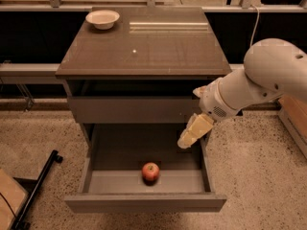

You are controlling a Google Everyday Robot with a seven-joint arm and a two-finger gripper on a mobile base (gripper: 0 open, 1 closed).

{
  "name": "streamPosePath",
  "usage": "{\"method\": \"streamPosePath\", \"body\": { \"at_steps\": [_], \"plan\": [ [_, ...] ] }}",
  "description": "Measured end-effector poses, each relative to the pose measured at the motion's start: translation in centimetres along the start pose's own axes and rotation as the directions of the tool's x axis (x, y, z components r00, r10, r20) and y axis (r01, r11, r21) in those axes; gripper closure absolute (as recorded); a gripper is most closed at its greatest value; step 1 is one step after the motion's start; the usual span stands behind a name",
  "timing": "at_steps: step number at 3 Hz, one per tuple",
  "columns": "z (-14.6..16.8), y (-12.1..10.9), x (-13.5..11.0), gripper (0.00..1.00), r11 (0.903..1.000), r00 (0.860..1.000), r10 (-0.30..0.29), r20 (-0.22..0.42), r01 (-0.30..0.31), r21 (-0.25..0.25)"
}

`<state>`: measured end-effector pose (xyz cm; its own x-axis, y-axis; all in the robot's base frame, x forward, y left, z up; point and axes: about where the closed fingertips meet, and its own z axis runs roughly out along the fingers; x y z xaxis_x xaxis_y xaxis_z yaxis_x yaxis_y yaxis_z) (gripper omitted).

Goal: Pick apple from middle drawer and place on counter

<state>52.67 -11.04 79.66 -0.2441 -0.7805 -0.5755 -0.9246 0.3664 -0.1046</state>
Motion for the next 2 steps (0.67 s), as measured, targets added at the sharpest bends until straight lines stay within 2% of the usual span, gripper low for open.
{"method": "streamPosePath", "body": {
  "at_steps": [1, 2],
  "plan": [
    [2.4, 1.5, -0.3, 0.00, 0.9985, 0.999, 0.004, 0.038, -0.002, -0.054],
    [8.5, 2.2, -1.2, 0.00, 0.9953, 0.993, 0.016, 0.117, -0.004, -0.097]
  ]
}}
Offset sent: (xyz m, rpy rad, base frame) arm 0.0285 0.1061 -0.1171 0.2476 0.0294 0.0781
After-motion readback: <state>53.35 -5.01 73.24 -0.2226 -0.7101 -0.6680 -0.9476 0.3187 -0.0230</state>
